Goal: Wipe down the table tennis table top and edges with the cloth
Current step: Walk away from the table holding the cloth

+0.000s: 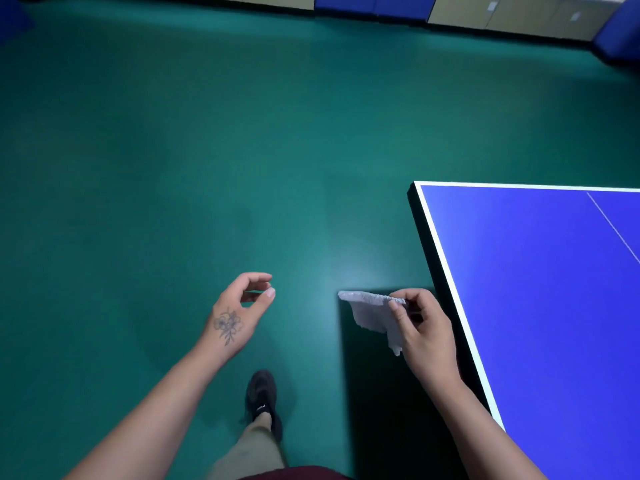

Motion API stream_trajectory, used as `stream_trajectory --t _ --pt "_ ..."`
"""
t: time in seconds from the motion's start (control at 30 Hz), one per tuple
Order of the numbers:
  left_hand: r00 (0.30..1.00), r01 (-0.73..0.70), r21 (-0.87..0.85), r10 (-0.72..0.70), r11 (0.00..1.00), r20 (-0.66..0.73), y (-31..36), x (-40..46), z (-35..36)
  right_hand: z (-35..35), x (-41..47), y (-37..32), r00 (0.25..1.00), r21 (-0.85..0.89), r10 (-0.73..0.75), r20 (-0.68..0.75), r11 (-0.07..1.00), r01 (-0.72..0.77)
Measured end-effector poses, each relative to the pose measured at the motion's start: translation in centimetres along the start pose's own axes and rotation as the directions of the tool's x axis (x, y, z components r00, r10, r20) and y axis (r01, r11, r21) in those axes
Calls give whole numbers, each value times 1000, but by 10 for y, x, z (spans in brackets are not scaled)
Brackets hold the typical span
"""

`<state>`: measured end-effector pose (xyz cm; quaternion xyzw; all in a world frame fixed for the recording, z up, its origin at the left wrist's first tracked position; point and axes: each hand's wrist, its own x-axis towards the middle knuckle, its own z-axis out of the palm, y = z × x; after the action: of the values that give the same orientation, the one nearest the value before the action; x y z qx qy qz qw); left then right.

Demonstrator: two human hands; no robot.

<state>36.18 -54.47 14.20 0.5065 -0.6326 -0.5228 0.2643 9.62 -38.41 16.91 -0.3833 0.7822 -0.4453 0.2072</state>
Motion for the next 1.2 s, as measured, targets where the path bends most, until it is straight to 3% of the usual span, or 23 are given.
stream_trajectory --t 0.37,0.8,1.2 --pt "991 -23 -17 25 1000 133 82 276 6 55 228 -43 993 -10 49 -105 999 -50" --pt "970 -24 -39 32 999 242 185 580 135 38 565 -3 985 98 121 -125 989 -109" --pt "949 -68 -42 78 997 306 256 851 226 26 851 5 982 36 113 -150 993 -109"
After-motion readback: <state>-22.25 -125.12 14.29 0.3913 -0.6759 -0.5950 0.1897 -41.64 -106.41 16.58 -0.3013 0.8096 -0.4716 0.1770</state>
